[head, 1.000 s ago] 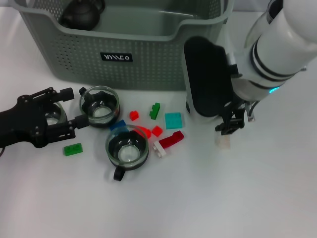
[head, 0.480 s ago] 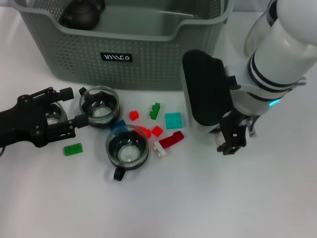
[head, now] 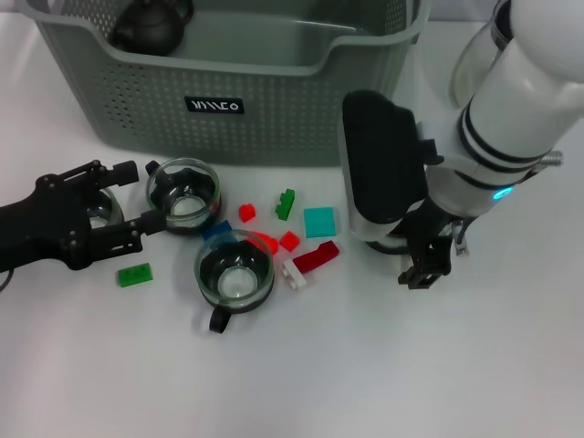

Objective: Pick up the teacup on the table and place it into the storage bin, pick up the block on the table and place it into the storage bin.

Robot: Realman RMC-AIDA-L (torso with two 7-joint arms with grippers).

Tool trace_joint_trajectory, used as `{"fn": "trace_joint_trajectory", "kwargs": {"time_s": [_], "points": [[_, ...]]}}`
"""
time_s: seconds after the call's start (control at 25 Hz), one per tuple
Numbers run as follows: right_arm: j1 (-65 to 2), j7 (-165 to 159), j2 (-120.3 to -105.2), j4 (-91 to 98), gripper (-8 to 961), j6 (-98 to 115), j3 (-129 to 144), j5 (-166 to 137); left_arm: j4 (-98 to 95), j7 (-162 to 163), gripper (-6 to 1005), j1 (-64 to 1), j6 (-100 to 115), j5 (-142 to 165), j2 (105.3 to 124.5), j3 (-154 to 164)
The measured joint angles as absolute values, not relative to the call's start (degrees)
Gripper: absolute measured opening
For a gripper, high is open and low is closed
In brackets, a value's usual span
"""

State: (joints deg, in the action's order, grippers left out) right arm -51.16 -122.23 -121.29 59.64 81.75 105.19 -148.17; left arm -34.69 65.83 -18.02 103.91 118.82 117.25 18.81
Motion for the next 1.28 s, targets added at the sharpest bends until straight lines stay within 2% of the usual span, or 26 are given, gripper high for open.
{"fn": "trace_joint_trajectory", "kwargs": {"time_s": [0.48, 0.68, 1.04, 1.28], "points": [[-53.37, -124.16, -121.11, 55.35, 569, 81.79, 104.04, -145.74, -34.56, 65.83, 839, -18.07, 103.47, 118.82, 117.25, 18.81], [-53.44, -124.16, -121.04, 55.54, 339, 81.95, 103.68, -145.74, -34.52, 65.83, 840, -18.11, 103.24, 118.82, 117.24, 18.81], [-53.93, -123.74, -120.94, 56.59, 116, 84.07, 100.79, -145.74, -34.54, 65.83, 840, -18.1, 103.24, 118.82, 117.25, 18.81], [-52.86, -118.01, -120.57, 62.54, 55, 93.7, 90.1, -142.04, -34.55, 65.83, 840, -18.11, 103.26, 118.82, 117.25, 18.81]]}}
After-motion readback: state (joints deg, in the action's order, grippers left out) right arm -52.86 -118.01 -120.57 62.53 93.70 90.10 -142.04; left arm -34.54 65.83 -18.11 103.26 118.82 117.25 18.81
